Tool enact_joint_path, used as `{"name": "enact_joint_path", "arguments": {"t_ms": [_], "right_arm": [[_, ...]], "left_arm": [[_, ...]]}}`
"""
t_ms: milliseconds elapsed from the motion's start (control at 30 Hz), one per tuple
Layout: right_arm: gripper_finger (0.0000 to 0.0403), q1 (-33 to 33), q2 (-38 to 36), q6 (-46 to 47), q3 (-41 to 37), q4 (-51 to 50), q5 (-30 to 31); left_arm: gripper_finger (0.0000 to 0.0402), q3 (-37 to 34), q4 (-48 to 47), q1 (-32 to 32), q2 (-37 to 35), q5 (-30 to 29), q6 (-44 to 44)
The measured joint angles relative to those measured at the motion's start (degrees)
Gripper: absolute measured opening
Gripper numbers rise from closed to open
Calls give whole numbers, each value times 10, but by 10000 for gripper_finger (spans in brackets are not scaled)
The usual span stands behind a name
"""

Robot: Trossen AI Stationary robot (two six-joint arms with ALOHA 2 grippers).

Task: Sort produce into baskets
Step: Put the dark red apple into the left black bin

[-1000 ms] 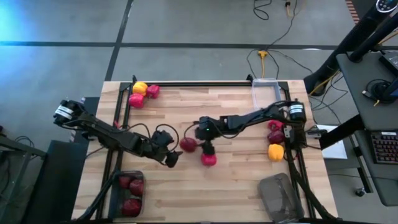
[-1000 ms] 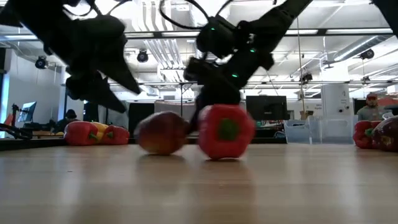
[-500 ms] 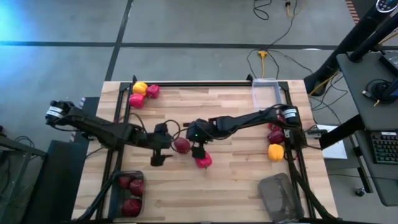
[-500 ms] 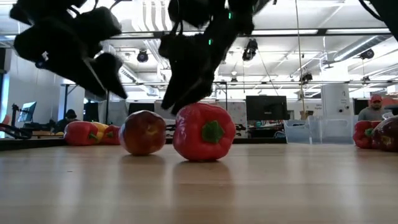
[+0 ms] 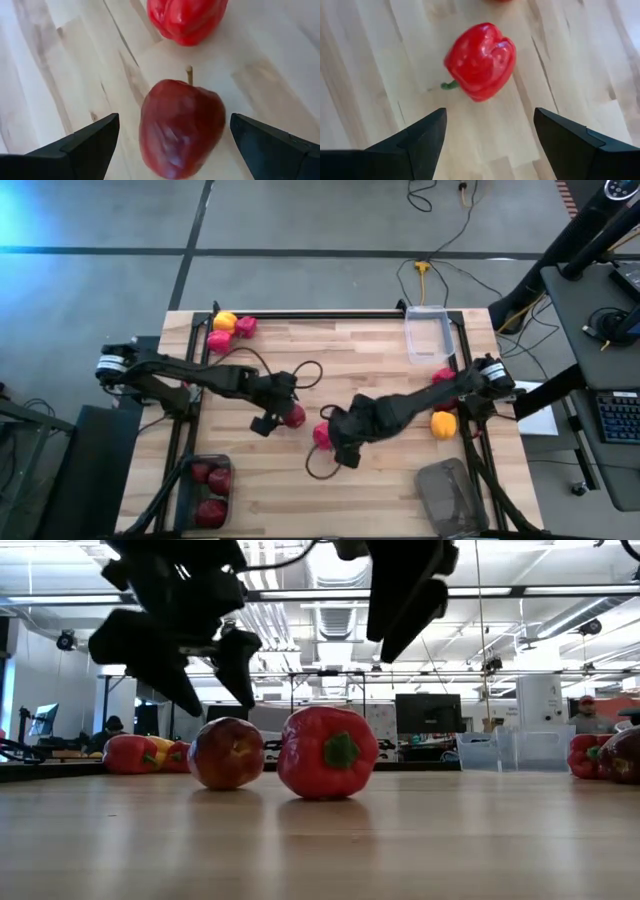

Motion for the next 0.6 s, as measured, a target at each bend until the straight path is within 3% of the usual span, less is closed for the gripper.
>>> {"name": "enact_joint_path", "arguments": {"t_ms": [400, 600], "right_arm": [[297, 41, 0, 38, -1, -1, 65], [302, 37, 0, 26, -1, -1, 66]], "left_arm": [[362, 10, 25, 7, 89, 6, 18], [357, 13, 45, 8, 132, 8, -44]]}}
